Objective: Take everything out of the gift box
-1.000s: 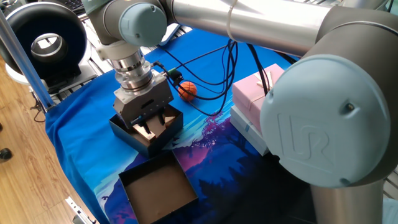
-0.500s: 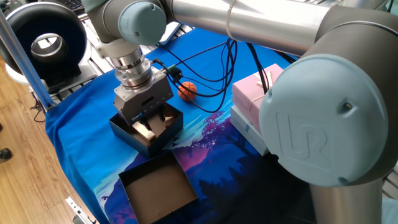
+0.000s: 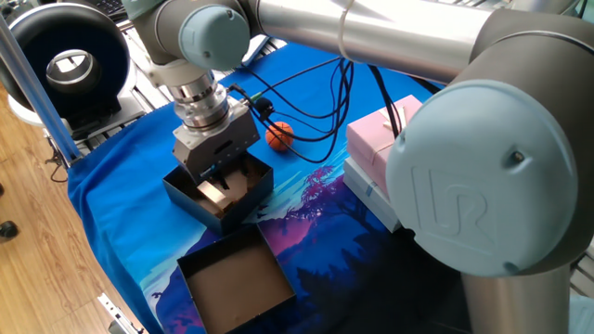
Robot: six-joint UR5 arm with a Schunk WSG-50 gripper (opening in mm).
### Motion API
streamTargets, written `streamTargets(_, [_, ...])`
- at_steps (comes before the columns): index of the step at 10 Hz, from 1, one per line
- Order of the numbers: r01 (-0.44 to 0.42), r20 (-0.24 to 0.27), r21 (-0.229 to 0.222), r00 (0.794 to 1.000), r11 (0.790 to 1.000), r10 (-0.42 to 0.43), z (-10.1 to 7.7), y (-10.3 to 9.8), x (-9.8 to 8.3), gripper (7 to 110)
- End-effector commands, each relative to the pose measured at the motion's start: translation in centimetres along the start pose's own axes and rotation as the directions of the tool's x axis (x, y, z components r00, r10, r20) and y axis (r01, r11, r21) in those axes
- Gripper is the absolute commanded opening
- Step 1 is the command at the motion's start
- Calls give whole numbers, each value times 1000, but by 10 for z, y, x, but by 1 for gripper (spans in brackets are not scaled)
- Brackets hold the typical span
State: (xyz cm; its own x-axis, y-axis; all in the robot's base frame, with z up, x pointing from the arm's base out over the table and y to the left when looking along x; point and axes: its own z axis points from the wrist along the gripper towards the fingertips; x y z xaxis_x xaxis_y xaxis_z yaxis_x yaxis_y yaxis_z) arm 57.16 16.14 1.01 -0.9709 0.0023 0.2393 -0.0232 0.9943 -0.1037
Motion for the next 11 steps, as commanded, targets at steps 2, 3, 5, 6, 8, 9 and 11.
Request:
streamTargets(2, [-7, 7, -24, 1000, 1000, 7, 6, 8, -2, 44])
streamTargets(3, [-20, -30, -23, 999, 1000, 19, 9, 11, 10, 44])
streamTargets(5, [-49, -67, 22, 996, 999, 51, 19, 8, 23, 44])
streamTargets(6, [-54, -69, 28, 996, 998, 56, 21, 6, 24, 44])
streamTargets(8, [-68, -96, 14, 993, 998, 69, 17, 14, 33, 44])
streamTargets(9, [-74, -103, 3, 992, 997, 74, 14, 20, 35, 44])
streamTargets(11, [-86, -120, -22, 989, 996, 83, 9, 33, 40, 44])
